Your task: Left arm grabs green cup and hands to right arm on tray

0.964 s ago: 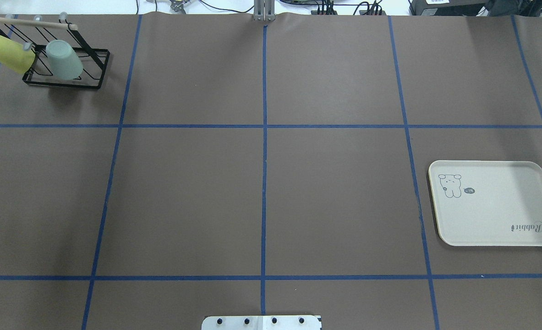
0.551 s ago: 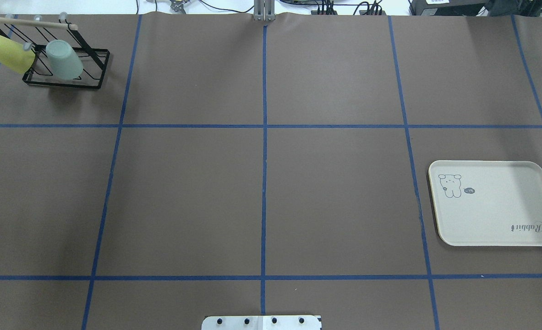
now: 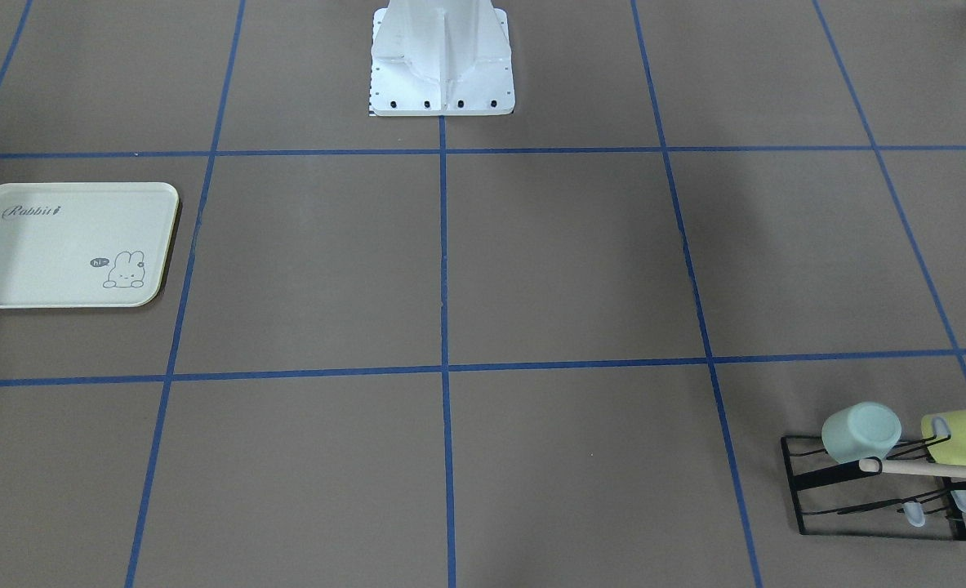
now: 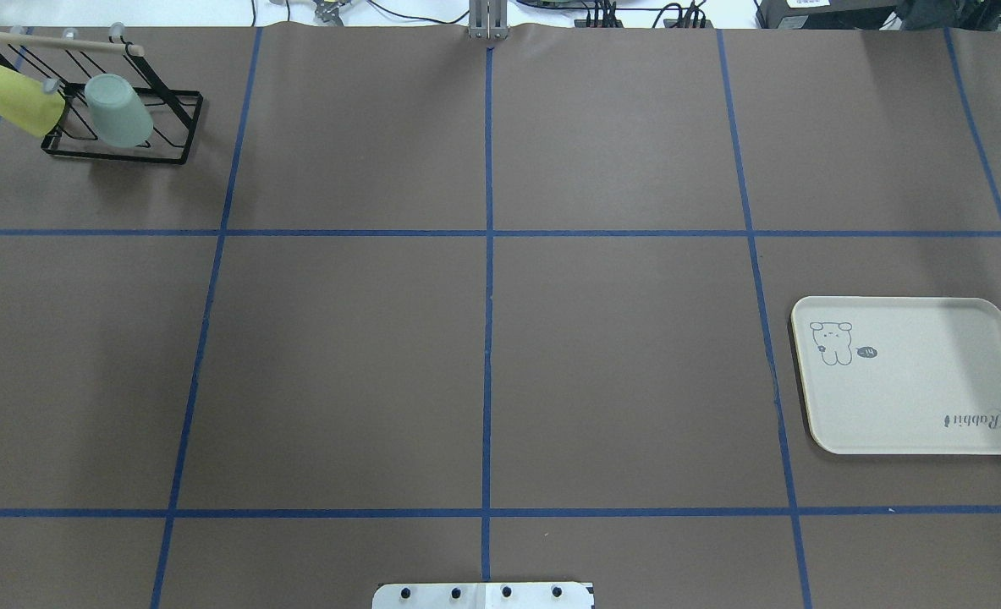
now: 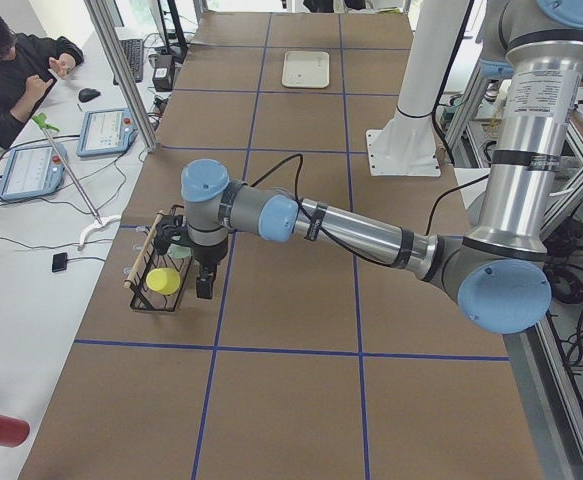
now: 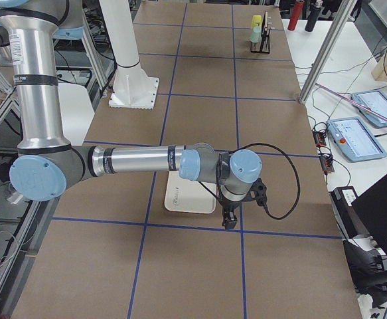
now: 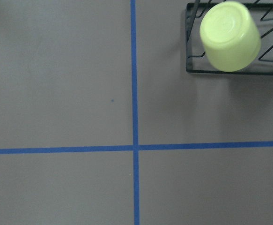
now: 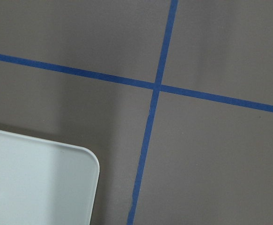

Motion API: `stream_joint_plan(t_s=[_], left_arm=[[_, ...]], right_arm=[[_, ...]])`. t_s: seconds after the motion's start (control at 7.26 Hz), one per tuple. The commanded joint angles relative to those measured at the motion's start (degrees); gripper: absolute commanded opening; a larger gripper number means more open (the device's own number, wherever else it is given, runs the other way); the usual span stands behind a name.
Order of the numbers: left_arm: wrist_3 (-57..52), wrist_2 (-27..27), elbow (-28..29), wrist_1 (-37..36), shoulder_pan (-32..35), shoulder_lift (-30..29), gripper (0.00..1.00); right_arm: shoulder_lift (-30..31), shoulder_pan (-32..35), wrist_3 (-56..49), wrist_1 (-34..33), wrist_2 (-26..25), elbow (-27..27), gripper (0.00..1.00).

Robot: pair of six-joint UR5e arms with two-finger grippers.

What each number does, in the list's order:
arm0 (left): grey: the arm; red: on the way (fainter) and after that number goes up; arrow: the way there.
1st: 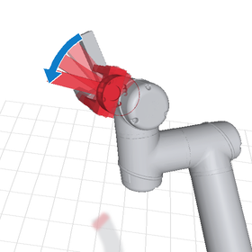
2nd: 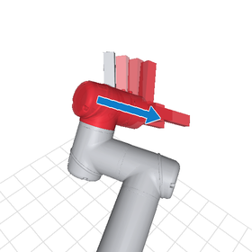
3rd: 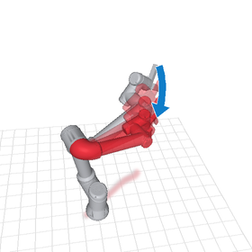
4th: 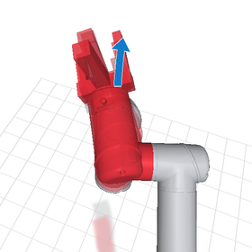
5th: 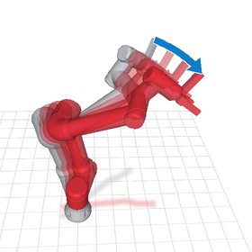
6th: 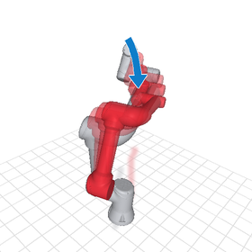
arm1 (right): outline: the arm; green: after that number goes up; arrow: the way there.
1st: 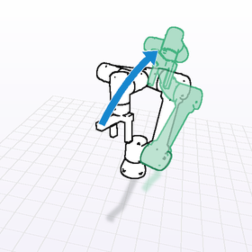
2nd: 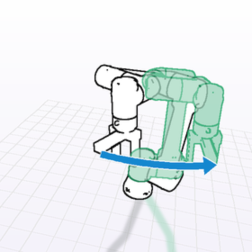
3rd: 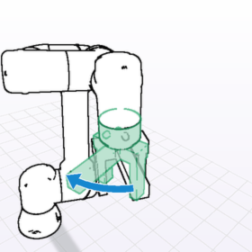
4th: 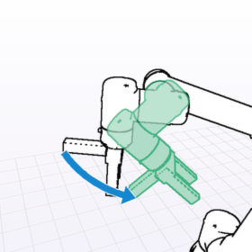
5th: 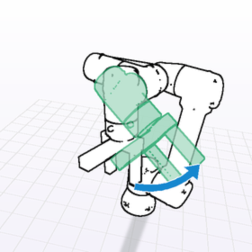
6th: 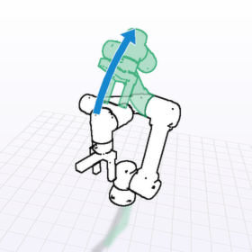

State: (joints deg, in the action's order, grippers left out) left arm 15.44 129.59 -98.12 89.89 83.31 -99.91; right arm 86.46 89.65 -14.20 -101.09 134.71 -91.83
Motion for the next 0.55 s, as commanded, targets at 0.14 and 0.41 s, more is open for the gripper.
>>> stream_joint_plan(t_s=[0.14, 0.41], left_arm=[[14.9, -2.3, 0.6, 15.9, -4.8, -3.5, 1.00], [27.7, -11.3, -0.1, 23.6, -8.9, -3.7, 1.00]], right_arm=[[-0.4, 0.0, 0.1, 0.0, -0.1, -0.7, 1.00], [-0.4, 0.0, 0.1, 0.0, 0.0, -0.8, 1.00]])
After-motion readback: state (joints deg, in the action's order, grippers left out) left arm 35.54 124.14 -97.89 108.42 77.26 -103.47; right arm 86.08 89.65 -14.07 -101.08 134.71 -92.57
